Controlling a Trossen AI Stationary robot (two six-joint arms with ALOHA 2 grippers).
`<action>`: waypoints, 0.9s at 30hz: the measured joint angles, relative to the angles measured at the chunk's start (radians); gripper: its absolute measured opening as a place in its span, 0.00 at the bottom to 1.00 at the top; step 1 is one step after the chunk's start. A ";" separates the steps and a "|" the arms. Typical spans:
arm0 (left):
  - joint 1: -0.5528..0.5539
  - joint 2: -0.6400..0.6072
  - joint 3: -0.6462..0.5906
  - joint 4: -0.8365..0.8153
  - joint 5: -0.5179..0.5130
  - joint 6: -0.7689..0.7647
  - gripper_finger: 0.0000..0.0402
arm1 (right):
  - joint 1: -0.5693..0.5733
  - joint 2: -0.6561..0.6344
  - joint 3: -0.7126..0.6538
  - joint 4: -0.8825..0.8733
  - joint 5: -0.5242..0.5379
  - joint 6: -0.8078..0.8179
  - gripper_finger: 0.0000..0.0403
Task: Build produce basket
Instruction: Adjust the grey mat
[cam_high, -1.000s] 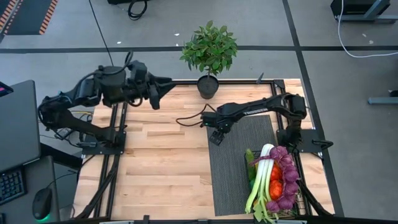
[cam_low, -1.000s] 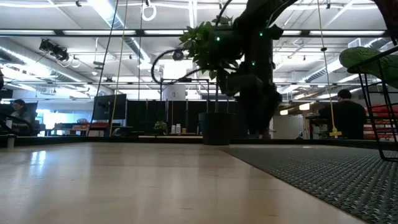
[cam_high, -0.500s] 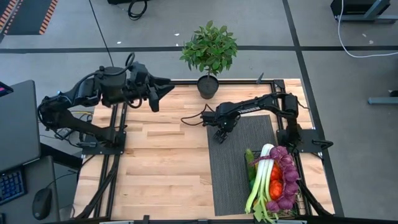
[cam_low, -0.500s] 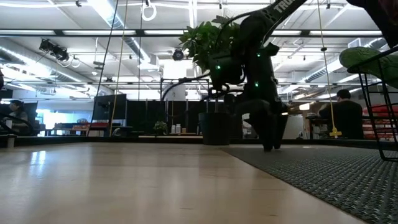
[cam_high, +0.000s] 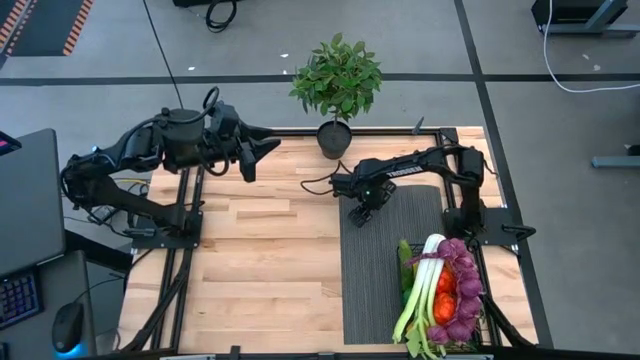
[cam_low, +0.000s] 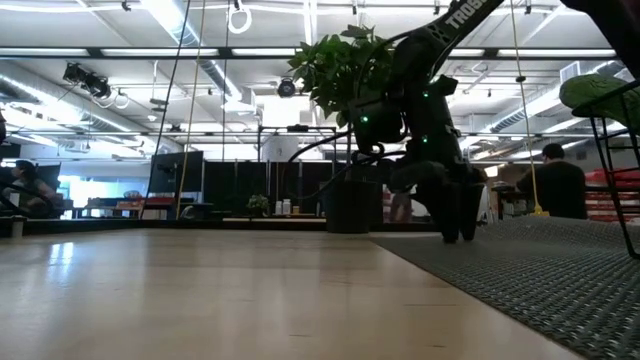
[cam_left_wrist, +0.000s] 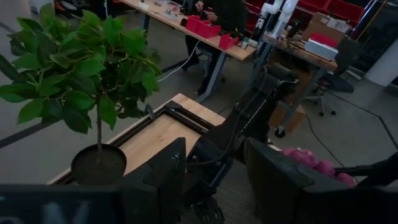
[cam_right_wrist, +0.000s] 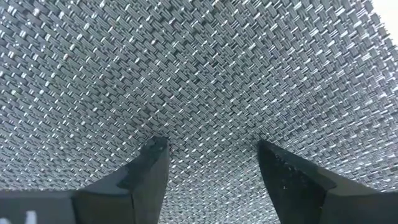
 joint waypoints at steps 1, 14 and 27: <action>0.000 0.000 0.000 0.000 0.000 0.000 0.43 | -0.003 0.000 0.003 -0.002 -0.002 0.000 0.62; 0.003 -0.007 -0.001 -0.003 0.000 -0.001 0.43 | -0.017 -0.115 0.075 -0.048 0.054 -0.031 0.62; 0.003 -0.007 -0.001 -0.004 0.000 -0.021 0.43 | -0.006 -0.116 0.078 0.096 -0.016 0.085 0.62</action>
